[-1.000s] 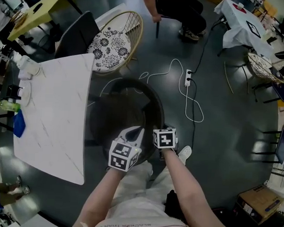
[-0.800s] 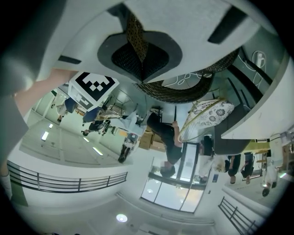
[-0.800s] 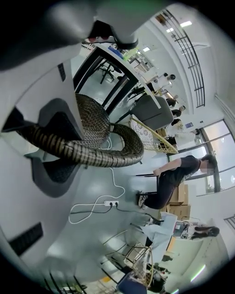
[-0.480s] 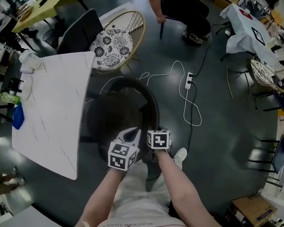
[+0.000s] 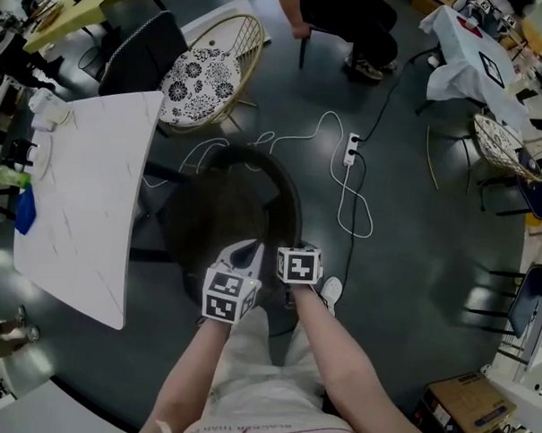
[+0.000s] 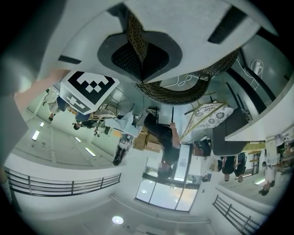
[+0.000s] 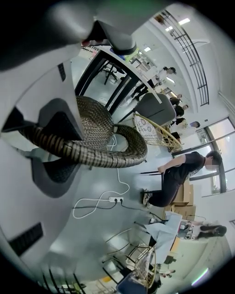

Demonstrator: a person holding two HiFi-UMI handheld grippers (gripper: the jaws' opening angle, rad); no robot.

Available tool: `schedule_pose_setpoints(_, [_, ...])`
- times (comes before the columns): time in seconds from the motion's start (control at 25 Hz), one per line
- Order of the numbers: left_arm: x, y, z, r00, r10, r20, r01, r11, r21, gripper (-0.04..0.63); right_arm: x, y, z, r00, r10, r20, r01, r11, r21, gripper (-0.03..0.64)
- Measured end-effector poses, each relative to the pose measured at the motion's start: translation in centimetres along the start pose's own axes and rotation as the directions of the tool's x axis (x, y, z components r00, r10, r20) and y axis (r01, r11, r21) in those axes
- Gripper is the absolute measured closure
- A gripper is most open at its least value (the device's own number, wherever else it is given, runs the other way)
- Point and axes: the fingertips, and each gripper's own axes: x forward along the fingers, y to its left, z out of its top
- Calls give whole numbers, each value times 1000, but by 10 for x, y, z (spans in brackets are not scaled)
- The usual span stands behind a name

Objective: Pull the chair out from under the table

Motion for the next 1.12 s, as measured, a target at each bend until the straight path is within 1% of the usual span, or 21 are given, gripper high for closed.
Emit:
schedule_pose_setpoints(0.24, [20,-40,2,1000,-7,-3,7,1000,-8,591,-22,-54,-9,1000,-15,-7,15,1000,14,519])
schedule_pose_setpoints(0.44, [48,-83,0,999,-26,-18,26,1000,-7,591,-38,-101,-16,1000,-18,-5,19,999,29,520])
schedule_pose_setpoints(0.56, [65,-108,5,999,-37,-18,37,999,-7,591,-49,-129,-17,1000,-18,-3,18,999,29,520])
schedule_pose_setpoints(0.92, [110,-179,13,998,-67,-21,67,998,14,591,-77,-216,-22,1000,-30,6,30,999,31,520])
schedule_pose_setpoints(1.12, [127,-208,14,997,-78,-28,79,997,19,591,-88,-253,-26,1000,-29,2,29,999,27,515])
